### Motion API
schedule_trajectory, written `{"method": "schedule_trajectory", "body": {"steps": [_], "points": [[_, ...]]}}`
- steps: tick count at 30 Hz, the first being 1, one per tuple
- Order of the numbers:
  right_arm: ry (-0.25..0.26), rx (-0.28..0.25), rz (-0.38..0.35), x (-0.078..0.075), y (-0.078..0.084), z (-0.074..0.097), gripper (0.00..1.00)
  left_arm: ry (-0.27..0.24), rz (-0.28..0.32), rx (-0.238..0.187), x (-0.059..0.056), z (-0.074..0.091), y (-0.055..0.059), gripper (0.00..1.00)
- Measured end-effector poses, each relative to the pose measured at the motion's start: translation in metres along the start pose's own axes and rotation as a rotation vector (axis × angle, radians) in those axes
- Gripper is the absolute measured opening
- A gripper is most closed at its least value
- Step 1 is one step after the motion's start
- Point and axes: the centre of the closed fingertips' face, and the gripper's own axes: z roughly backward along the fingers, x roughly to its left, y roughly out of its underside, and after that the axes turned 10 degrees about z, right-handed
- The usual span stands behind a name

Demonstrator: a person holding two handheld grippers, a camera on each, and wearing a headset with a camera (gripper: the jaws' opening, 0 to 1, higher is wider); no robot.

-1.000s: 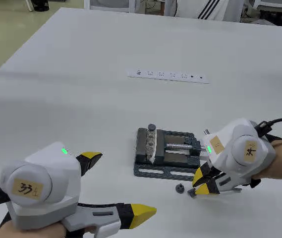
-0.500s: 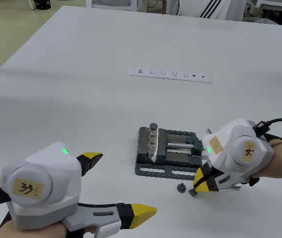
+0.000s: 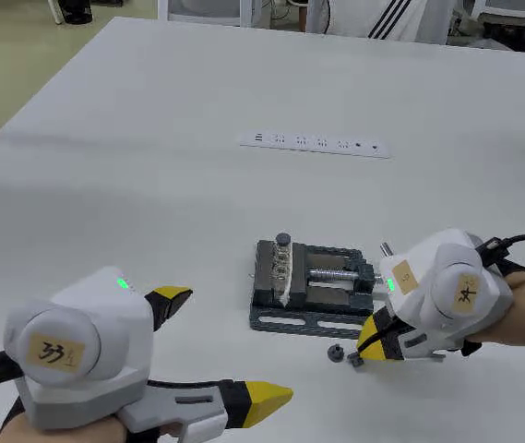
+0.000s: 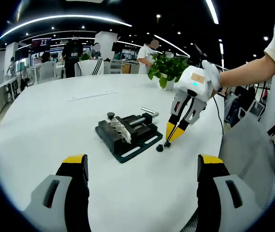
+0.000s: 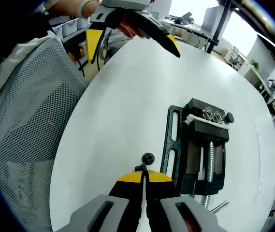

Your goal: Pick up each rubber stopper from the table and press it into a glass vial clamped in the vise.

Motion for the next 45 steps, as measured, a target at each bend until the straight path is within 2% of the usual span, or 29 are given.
{"method": "schedule_trajectory", "body": {"steps": [5,11,14,16,17,19,22,28,32,38,45], "points": [[0.108,-0.041,0.006,-0.016,-0.017,0.016,0.0,0.009,0.018,-0.009,-0.002,-0.003,-0.003,0.91],[0.186,-0.077,0.021,-0.021,-0.036,0.036,0.0,0.021,0.05,-0.023,-0.007,-0.008,-0.012,0.86],[0.226,-0.097,0.04,-0.023,-0.045,0.045,0.0,0.035,0.085,-0.032,-0.01,-0.013,-0.014,0.81],[0.236,-0.104,0.044,-0.022,-0.05,0.05,0.0,0.039,0.112,-0.033,-0.011,-0.015,-0.016,0.78],[0.254,-0.109,0.061,-0.023,-0.053,0.053,0.0,0.048,0.144,-0.031,-0.013,-0.017,-0.016,0.75],[0.258,-0.114,0.06,-0.023,-0.057,0.056,0.0,0.069,0.184,-0.038,-0.015,-0.02,-0.018,0.7],[0.281,-0.133,0.068,-0.025,-0.065,0.062,0.0,0.116,0.313,-0.034,-0.022,-0.026,-0.019,0.57],[0.309,-0.164,0.081,-0.028,-0.079,0.071,0.0,0.183,0.395,-0.038,-0.026,-0.035,-0.019,0.39],[0.329,-0.185,0.085,-0.03,-0.086,0.076,0.0,0.231,0.478,-0.063,-0.035,-0.038,-0.027,0.31],[0.342,-0.21,0.088,-0.032,-0.093,0.079,0.0,0.28,0.558,-0.097,-0.041,-0.039,-0.036,0.25],[0.35,-0.237,0.083,-0.033,-0.1,0.081,0.0,0.318,0.588,-0.108,-0.047,-0.039,-0.039,0.19]]}}
